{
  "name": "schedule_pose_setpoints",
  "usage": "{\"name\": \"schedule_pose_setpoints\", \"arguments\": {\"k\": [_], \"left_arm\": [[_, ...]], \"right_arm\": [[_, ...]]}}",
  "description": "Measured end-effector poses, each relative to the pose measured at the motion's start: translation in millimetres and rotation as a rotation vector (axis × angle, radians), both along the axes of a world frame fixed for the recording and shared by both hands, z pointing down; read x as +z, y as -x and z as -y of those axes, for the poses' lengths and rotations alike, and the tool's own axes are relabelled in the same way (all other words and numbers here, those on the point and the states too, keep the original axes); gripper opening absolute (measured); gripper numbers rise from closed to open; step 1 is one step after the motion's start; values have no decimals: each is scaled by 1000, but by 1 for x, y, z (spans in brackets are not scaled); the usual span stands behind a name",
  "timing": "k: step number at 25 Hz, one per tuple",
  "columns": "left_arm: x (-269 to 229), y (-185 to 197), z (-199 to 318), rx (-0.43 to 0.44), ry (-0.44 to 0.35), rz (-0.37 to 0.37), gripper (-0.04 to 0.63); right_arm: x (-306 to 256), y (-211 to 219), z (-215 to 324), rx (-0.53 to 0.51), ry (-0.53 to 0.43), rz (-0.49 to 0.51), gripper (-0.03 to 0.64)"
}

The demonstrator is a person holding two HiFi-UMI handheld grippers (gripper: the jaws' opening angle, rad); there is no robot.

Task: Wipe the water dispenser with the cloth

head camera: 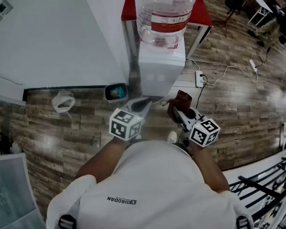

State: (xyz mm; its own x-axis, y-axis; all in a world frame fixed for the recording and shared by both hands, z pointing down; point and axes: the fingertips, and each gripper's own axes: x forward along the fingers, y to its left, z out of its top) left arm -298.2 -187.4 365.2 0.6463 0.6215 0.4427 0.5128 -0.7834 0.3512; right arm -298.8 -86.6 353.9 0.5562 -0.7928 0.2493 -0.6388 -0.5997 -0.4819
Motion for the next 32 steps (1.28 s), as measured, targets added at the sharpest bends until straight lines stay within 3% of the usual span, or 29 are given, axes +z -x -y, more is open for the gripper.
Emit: {"name": "schedule_pose_setpoints", "arguments": {"k": [7,12,18,32], "left_arm": [[0,-2,3,-2,2,3,-11],[2,-2,2,-4,14,10,-11],[3,-2,5,-9,12,10,-11],[5,5,32,0,28,5,-11]], "right_arm": [[0,-1,2,1,1,4,58],[-5,2,6,-24,-62,20,58],[-4,6,13,-53,-41,8,58],[5,9,32,13,-35,55,58]]}}
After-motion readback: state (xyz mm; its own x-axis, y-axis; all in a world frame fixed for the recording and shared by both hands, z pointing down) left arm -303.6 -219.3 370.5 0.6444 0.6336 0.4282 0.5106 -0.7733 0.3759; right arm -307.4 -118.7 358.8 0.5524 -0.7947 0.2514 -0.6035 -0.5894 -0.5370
